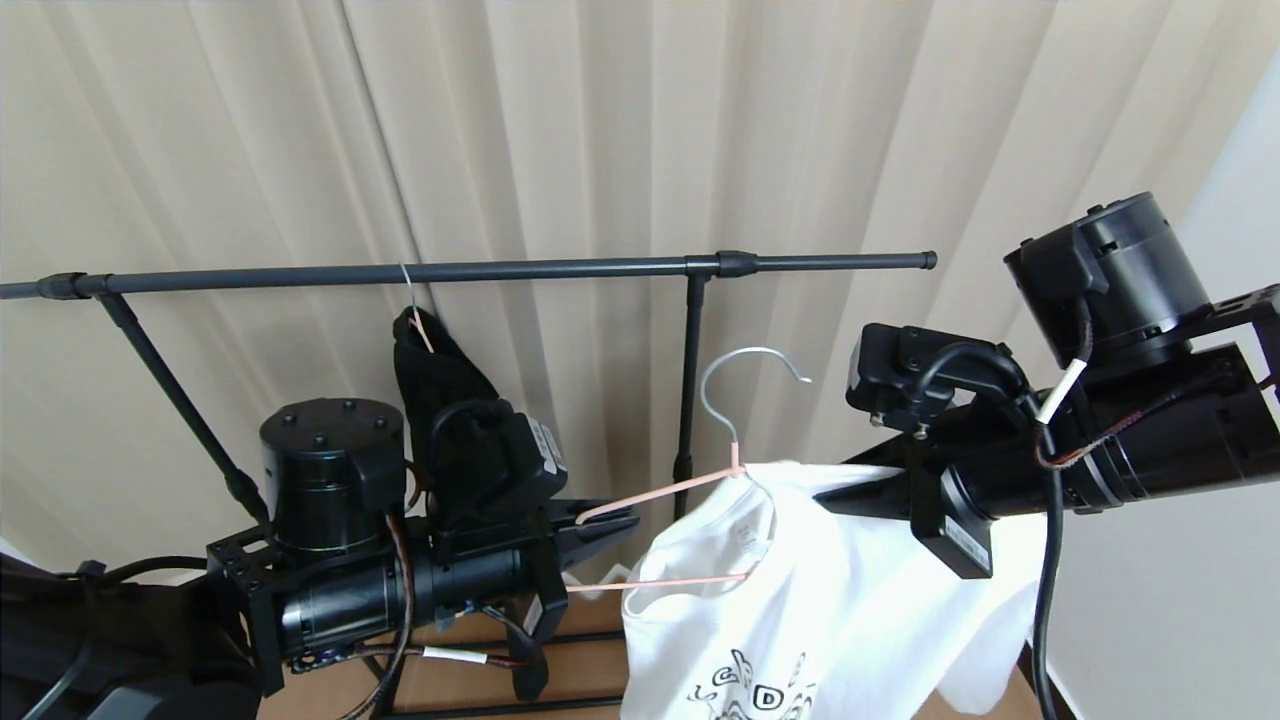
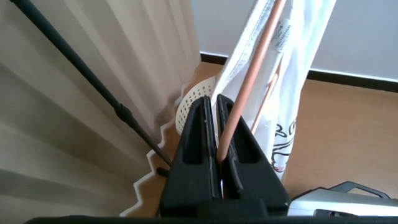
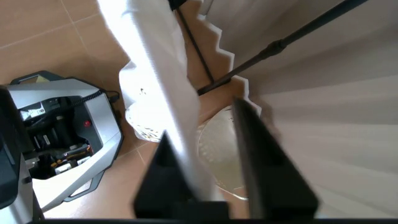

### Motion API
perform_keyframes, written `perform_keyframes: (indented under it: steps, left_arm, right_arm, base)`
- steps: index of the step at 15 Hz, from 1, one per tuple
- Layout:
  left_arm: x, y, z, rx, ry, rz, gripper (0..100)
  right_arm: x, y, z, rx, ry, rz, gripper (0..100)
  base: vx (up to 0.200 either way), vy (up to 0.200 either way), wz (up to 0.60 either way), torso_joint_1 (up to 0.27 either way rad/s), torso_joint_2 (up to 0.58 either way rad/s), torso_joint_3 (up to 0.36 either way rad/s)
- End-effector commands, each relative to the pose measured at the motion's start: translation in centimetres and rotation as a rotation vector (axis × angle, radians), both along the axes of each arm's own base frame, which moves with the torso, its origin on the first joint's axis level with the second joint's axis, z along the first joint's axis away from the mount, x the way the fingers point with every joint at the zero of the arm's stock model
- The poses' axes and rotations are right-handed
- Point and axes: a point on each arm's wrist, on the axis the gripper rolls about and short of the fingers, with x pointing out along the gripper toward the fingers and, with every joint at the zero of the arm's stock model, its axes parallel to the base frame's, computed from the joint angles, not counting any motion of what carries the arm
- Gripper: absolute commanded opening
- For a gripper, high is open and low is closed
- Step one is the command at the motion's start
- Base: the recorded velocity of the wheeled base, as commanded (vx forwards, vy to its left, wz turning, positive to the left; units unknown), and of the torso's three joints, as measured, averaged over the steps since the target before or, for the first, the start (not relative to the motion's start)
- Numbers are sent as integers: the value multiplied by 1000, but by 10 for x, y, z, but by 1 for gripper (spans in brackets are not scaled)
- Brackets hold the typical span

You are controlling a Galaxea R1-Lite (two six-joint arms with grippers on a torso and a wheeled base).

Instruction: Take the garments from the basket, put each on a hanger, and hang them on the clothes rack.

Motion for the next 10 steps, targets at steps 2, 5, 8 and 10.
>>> perform_keyframes:
  steps: [2, 5, 8, 10]
  left_arm:
    - [0, 0, 0, 0, 0, -2, 0]
    - [0, 0, 0, 1, -1, 0, 0]
    - [0, 0, 0, 1, -1, 0, 0]
    - [0, 0, 0, 0, 0, 0, 100]
  right_arm:
    - [-5, -2, 5, 8, -12, 2, 0]
    - [-8, -5, 6, 12, -18, 2, 0]
    - [-10, -5, 6, 13, -16, 7, 0]
    - [-15, -6, 4, 9, -10, 13, 0]
  base:
    - [0, 0, 0, 0, 0, 0]
    - [0, 0, 0, 0, 0, 0]
    - [0, 0, 0, 0, 0, 0]
    - [0, 0, 0, 0, 0, 0]
